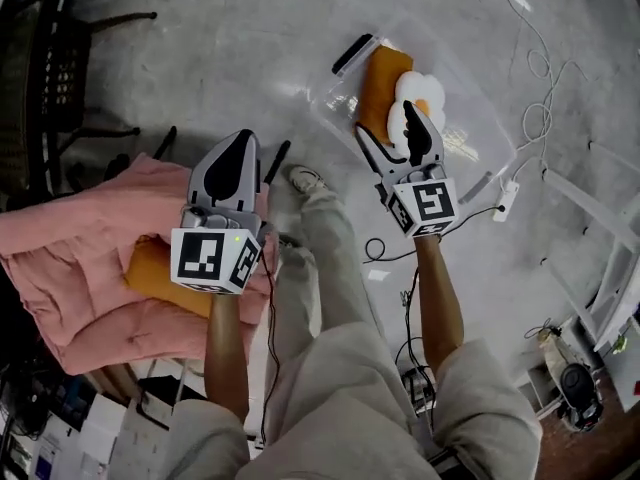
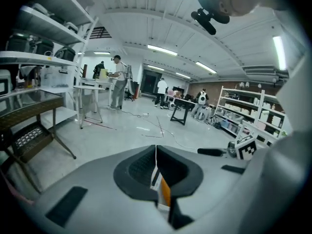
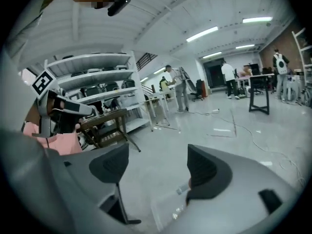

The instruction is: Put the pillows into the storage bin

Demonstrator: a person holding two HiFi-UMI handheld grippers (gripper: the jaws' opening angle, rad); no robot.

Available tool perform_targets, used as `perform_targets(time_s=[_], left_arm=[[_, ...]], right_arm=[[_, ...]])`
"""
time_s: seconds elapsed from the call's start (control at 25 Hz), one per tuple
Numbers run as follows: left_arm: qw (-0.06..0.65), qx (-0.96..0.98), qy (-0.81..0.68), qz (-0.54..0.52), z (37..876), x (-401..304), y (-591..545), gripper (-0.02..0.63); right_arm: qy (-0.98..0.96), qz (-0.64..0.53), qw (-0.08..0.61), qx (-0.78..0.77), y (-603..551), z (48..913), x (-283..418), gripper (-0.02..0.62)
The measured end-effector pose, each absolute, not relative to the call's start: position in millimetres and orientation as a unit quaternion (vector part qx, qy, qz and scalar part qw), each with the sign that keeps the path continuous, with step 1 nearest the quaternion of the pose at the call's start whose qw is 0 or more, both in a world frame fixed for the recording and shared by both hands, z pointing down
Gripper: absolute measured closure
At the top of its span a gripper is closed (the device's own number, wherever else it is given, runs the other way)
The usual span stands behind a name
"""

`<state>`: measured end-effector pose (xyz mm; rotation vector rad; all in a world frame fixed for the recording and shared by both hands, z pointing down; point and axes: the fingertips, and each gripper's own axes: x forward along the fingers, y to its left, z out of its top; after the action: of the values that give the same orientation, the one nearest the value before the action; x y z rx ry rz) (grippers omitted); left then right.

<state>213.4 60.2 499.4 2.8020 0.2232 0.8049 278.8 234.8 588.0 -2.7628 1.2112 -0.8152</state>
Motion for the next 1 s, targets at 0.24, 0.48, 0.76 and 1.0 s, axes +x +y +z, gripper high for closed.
perform_targets(time_s=[0.24, 0.48, 0.76, 1.0], left_arm=[[0.133, 0.957, -0.034, 0.255, 471, 137, -31, 0.594], [0.159, 0.946, -0.166, 0.228, 446, 13, -122, 0.594], [0.186, 0.915, -0.294, 0.203, 433, -138, -193, 0.594], [0.213, 0.876, -0.392, 0.183, 440, -272, -233, 0.594]], right_arm=[[0.506, -0.24, -0.015, -0.828, 109, 541, 228, 0.222], [0.62, -0.225, -0.031, -0.751, -12, 506, 124, 0.221], [0.712, -0.22, -0.045, -0.665, -110, 481, -5, 0.213], [0.78, -0.23, -0.075, -0.578, -180, 495, -128, 0.208]])
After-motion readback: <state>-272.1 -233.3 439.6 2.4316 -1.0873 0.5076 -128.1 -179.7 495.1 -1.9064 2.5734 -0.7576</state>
